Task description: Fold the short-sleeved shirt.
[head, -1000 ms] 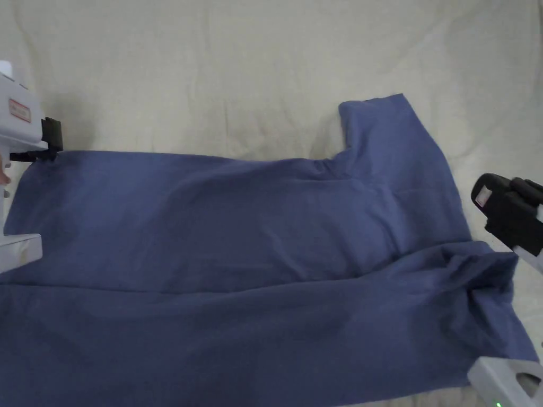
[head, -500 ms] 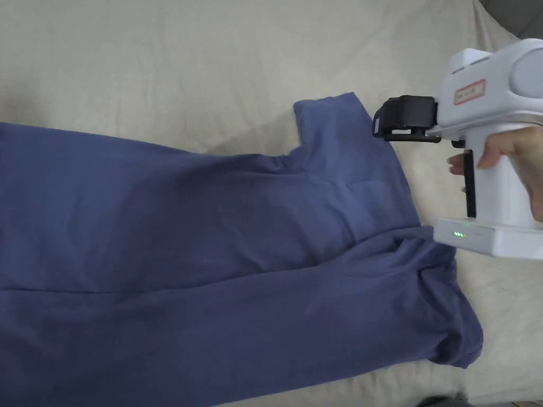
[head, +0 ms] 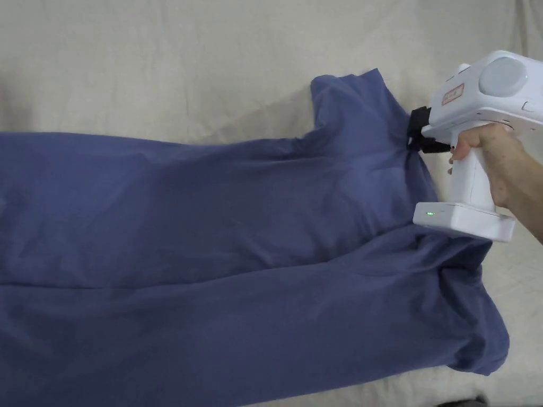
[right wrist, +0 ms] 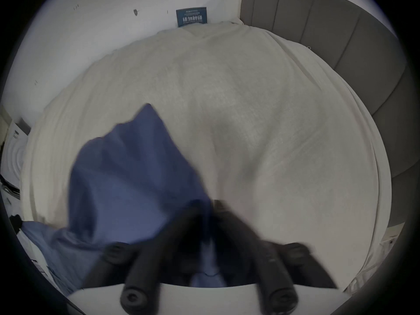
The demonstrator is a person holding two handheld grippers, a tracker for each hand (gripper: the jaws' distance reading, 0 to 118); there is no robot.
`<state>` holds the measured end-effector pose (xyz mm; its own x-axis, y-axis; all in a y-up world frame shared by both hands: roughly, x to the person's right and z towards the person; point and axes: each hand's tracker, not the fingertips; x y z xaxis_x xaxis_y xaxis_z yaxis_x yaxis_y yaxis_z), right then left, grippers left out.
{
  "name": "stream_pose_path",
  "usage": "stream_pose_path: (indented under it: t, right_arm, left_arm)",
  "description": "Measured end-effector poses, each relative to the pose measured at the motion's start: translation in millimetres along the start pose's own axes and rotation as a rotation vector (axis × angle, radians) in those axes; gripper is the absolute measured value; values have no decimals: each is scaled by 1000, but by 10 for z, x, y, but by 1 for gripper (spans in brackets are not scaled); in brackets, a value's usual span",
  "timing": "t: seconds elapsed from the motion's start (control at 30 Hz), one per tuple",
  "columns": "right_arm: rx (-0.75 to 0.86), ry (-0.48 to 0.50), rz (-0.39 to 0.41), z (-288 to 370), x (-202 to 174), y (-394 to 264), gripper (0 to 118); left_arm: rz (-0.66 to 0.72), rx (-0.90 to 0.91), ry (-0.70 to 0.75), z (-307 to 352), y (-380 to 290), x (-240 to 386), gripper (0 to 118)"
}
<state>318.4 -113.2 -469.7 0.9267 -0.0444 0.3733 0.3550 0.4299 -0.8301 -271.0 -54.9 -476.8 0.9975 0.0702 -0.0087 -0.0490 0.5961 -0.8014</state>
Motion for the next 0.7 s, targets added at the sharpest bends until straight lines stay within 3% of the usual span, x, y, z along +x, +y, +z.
stream_pose_path:
  t: [0.1,0.17,0.27,0.43,0.7]
  right_arm:
    - [17,-23,77,253,-24,43,3]
    - [48,-15,87,510,-17,47,3]
    - [112,83,82,985,45,-3,3]
    - [198,97,137,1706,157,-331,3]
    - [231,150,81,2208,735,-1360,3]
  left_arm:
    - [20,20,-2,98,-14,7,2]
    - [43,44,-22,255,-40,-21,2]
    - [33,73,-33,539,-100,-66,2]
    - [33,121,-54,1048,-329,-189,2]
    - [82,135,-80,1586,-1151,-354,2]
